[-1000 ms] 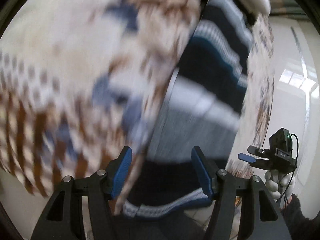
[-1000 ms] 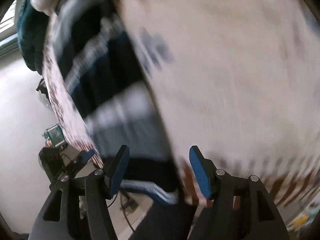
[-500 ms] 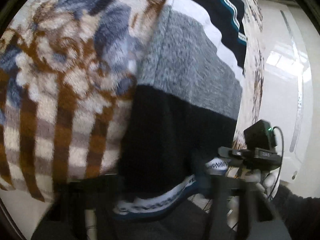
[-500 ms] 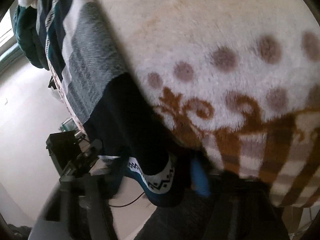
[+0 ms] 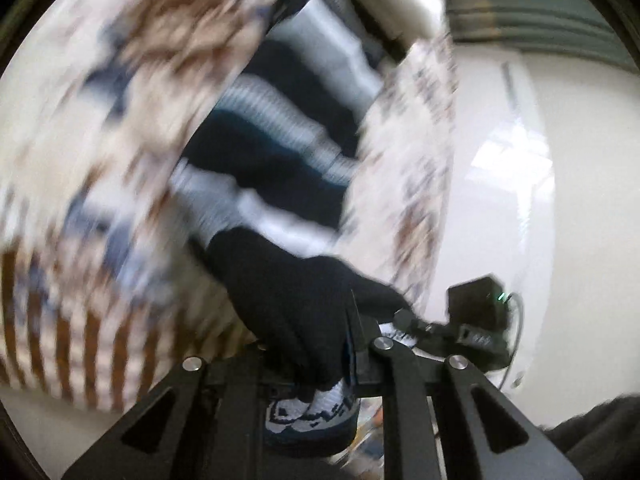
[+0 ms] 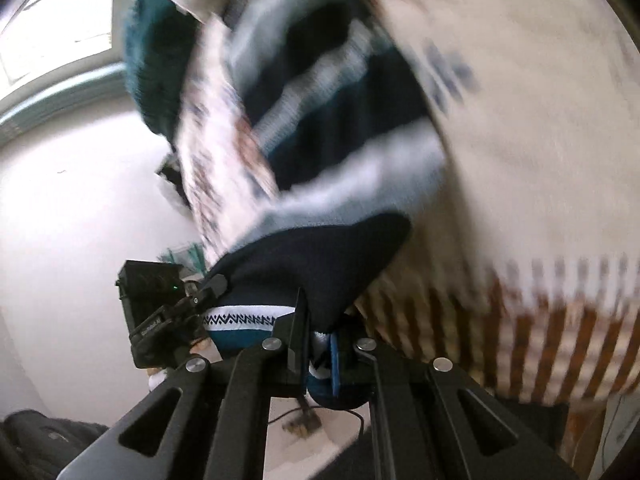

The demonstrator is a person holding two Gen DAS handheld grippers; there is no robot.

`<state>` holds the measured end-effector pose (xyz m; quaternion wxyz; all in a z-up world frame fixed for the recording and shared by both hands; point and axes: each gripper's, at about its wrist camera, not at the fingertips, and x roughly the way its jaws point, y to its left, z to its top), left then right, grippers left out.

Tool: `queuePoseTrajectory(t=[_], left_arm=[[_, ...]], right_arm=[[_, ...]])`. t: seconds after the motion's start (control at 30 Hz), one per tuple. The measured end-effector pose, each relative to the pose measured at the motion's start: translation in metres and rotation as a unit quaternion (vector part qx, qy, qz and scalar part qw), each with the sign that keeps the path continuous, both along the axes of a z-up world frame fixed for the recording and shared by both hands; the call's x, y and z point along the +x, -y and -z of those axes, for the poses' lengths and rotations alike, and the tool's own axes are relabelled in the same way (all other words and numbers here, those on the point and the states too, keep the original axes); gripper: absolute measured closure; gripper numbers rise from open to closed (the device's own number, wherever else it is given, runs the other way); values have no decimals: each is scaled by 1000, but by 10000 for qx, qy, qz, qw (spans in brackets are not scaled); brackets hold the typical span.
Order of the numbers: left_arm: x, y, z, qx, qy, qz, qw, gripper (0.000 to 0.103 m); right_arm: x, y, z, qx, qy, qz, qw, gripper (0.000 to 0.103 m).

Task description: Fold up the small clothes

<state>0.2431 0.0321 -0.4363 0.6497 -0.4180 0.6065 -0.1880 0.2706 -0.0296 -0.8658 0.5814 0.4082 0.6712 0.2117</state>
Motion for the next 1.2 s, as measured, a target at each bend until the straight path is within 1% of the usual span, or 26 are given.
queuePoseTrajectory(t=[0.1,0.13,0.17,0.2,0.23,0.3,0.33,0.4,0.43,0.47,0.5,0.53,0.57,0.63,0.7,0.73,0.77,0.83,0.9,0.93,1.0,1.03,1.07,1.13,1.17,1.2], left_arm=[[61,-3,-8,-101,322,-226,9992,91],[86,-4,-7,-165,412,-291,9986,90],[103,-5,-4,-194,471,-329,9982,90],[128,-5,0,-152,510,-392,9978,90],[154,-4,6,-219,518,-435,9975,90],[195,-7,20,-353,460,-571,9967,89],[212,-10,27,-416,421,-620,9963,89],[252,-16,45,-637,298,-798,9943,82],[266,-22,54,-716,216,-898,9931,73],[283,-27,63,-842,136,-1031,9910,60],[294,-31,70,-897,56,-1108,9898,53],[303,-37,75,-952,-21,-1187,9883,49],[312,-42,80,-1051,-56,-1289,9861,48],[318,-48,81,-1038,-70,-1341,9855,46],[320,-54,77,-1174,66,-1371,9836,44],[322,-58,73,-1131,126,-1356,9842,43],[322,-62,69,-1068,172,-1320,9853,42],[330,-63,61,-579,302,-1159,9911,42],[334,-63,48,306,540,-692,9957,42],[336,-60,45,686,632,-420,9948,42],[345,-45,52,1233,648,197,9901,42],[346,-39,59,1411,603,423,9873,42],[349,-29,66,1604,576,652,9832,42],[353,-18,73,1793,665,832,9780,45],[354,-14,73,1854,784,842,9759,63],[356,-11,71,1899,871,819,9745,80]], right_arm=[[56,-2,-23,65,423,198,9989,96],[78,-5,-27,51,556,284,9980,96],[91,-6,-28,9,658,331,9973,96],[117,-4,-30,-136,828,411,9956,96],[140,-21,-32,-166,879,465,9949,96],[198,-38,-22,-262,950,654,9930,96],[219,-36,-19,-267,953,699,9926,96],[267,-35,-5,-298,864,897,9918,95],[290,-51,7,-273,826,950,9917,94],[313,-52,14,-207,776,1035,9914,92],[332,-52,18,-282,707,1175,9901,92],[345,-53,23,-221,674,1309,9889,89],[356,-49,25,-110,652,1484,9867,79],[368,-48,27,-55,676,1722,9827,67],[376,-48,20,-206,822,1709,9816,67],[376,-49,15,-378,882,1591,9826,67],[376,-52,12,-582,926,1475,9830,65],[373,-58,13,-1077,971,1180,9824,62],[375,-68,16,-1528,1031,879,9789,60],[373,-72,20,-1684,1055,718,9774,55],[379,-81,25,-1934,1098,458,9739,54],[369,-78,30,-1991,1142,329,9727,54],[375,-85,36,-2173,1168,154,9690,54],[383,-97,44,-2351,1232,-95,9641,54],[387,-103,51,-2448,1194,-203,9620,56],[388,-106,55,-2463,1176,-244,9617,63]])
